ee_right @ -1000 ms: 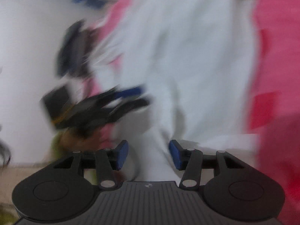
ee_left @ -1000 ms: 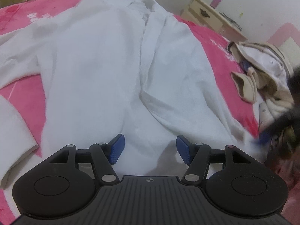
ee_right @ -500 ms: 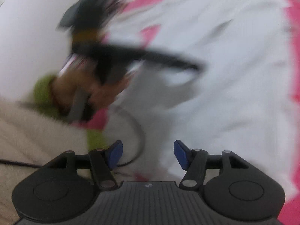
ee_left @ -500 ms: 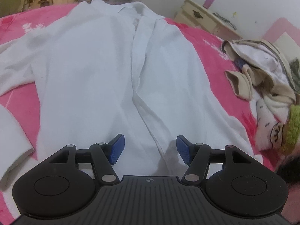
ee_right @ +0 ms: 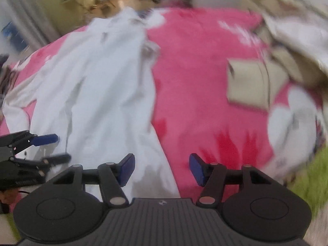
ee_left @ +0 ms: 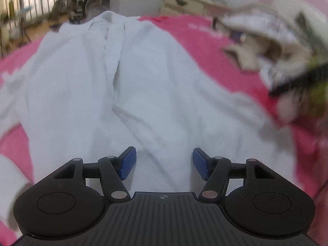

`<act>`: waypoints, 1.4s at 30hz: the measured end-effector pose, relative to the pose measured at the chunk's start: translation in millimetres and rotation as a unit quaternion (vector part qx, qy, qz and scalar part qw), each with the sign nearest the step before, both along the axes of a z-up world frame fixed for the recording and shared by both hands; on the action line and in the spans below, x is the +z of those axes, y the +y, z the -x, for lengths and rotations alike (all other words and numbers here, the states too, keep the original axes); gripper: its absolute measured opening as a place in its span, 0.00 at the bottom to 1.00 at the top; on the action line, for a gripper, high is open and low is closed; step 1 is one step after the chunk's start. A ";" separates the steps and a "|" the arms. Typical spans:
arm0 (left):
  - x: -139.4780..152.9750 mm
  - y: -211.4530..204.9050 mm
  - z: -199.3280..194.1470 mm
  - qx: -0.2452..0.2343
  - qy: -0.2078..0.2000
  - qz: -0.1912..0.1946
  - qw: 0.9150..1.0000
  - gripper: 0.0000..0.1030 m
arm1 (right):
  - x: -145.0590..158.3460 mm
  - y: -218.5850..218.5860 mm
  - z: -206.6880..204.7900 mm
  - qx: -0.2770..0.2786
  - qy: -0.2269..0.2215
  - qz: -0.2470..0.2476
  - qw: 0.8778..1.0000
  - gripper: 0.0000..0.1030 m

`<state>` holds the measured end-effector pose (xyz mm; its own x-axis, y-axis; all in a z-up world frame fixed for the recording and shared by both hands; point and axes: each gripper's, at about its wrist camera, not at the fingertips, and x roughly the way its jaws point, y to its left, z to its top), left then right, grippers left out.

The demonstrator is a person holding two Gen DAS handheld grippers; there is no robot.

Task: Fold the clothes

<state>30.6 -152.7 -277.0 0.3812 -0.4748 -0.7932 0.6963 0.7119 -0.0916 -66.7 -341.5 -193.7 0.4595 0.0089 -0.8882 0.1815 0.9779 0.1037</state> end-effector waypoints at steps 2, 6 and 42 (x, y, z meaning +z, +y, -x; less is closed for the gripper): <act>-5.6 -1.1 -0.8 0.008 -0.010 -0.027 1.000 0.60 | 12.3 4.1 -18.1 -0.001 -0.047 0.032 0.998 0.58; -1.5 17.4 -19.3 0.061 0.023 0.013 0.998 0.60 | 42.1 11.9 -68.5 -0.010 -0.162 0.079 0.984 0.59; -8.3 50.4 -44.9 0.148 0.088 0.093 0.981 0.64 | -50.2 -92.9 -372.8 -0.089 -0.179 -0.333 0.921 0.05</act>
<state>75.5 -102.3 -285.3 0.3894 -0.5067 -0.7692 0.4241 0.8399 -0.3386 306.1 -434.4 -243.8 0.7688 0.3934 -0.5042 0.1706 0.6337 0.7546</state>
